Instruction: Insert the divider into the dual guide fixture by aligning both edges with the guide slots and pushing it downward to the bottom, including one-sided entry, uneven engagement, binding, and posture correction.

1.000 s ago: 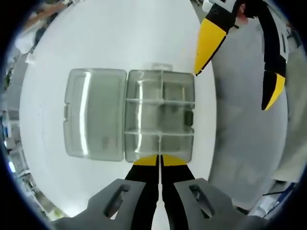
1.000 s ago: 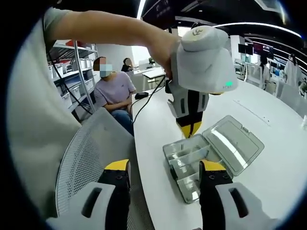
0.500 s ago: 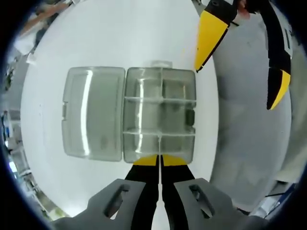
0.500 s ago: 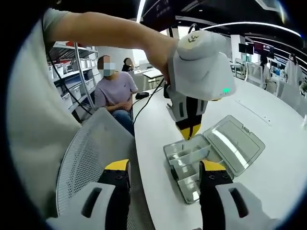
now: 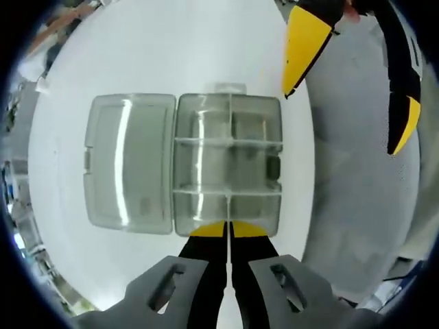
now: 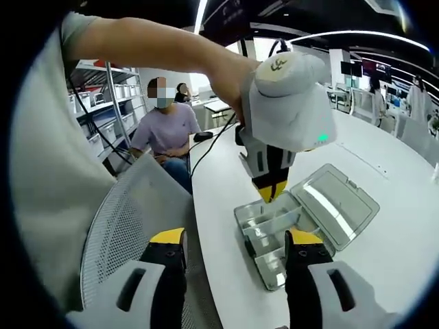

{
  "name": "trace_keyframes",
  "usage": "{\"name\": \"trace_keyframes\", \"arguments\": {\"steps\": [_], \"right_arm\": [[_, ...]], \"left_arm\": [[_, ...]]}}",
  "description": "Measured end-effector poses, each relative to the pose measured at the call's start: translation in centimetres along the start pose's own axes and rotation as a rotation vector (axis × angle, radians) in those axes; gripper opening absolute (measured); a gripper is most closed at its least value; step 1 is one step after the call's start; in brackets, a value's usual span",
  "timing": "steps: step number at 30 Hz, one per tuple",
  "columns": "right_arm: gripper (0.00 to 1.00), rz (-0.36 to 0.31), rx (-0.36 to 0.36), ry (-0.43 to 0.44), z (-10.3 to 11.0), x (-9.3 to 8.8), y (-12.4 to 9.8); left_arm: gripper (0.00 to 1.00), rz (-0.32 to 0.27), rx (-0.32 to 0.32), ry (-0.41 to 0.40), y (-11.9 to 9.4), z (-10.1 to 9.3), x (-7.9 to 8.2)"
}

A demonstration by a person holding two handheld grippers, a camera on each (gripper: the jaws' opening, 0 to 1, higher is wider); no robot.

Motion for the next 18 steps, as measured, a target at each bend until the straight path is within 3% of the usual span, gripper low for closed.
{"name": "trace_keyframes", "arguments": {"steps": [18], "right_arm": [[0.55,0.003,-0.005,0.01,-0.2,-0.2,-0.3]], "left_arm": [[0.0,-0.003,0.005,0.007,1.1,0.1,-0.1]]}}
Point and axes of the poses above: the point that each gripper's makers call its tool centre point, and the gripper's own axes: y roughly forward along the fingers, z roughly to its left, x roughly out of its top, the point moved 8 cm from there along -y, roughly backward along the fingers, and after that the axes turned 1 degree about -x, right-handed, at the moved point
